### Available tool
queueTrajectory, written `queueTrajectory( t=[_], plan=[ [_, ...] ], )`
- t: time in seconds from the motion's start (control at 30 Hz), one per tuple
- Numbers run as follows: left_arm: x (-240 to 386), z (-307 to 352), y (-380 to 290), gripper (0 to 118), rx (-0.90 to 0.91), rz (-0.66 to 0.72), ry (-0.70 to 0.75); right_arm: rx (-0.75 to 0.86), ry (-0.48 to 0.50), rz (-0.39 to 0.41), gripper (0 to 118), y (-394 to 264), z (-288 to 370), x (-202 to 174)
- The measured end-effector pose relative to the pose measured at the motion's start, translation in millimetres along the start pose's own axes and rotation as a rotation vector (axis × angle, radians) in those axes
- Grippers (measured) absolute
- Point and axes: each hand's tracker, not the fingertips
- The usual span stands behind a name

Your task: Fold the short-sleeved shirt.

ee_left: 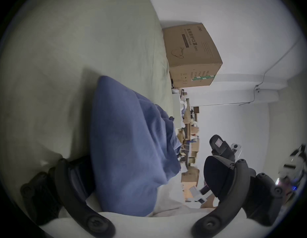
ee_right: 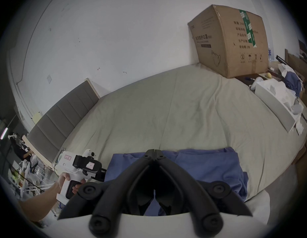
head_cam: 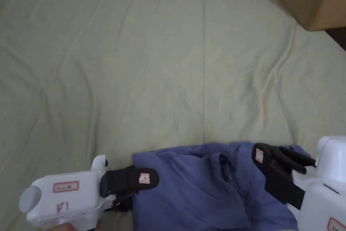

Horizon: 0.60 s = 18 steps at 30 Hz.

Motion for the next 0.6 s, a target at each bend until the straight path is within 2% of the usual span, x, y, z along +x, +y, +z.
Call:
queueTrajectory(
  t=[0.03,0.07,0.13,0.17,0.2,0.23,0.43,0.6],
  plan=[
    [3.9,-2.9,4.6,24,-0.009,0.015,0.039,0.026,-0.019,0.022,0,0.6,2.1,-3.6],
    [8.7,-4.2,7.4,4,-0.006,0.011,0.095,0.061,-0.051,0.032,0,1.2,5.3,-6.4],
    [10.6,-17.1,9.2,4,0.030,-0.045,0.406,0.124,-0.073,0.028,0,2.1,13.0,-11.1],
    [3.4,-18.5,9.8,4,0.007,-0.027,0.440,0.153,-0.081,0.032,0,2.4,15.9,-12.8],
    [-0.4,-13.7,10.1,4,0.017,0.024,0.242,0.180,-0.103,0.058,0,3.0,18.6,-16.1],
    [1.3,-8.2,8.1,4,0.052,0.077,0.212,0.206,-0.125,0.086,0,3.7,22.0,-19.7],
    [26.7,36.6,-1.9,4,0.151,0.009,0.241,0.295,-0.181,0.127,0,8.9,40.3,-27.9],
    [47.6,112.6,-5.7,4,0.237,-0.040,0.364,0.289,-0.180,0.126,0,12.1,51.5,-27.1]
  ],
)
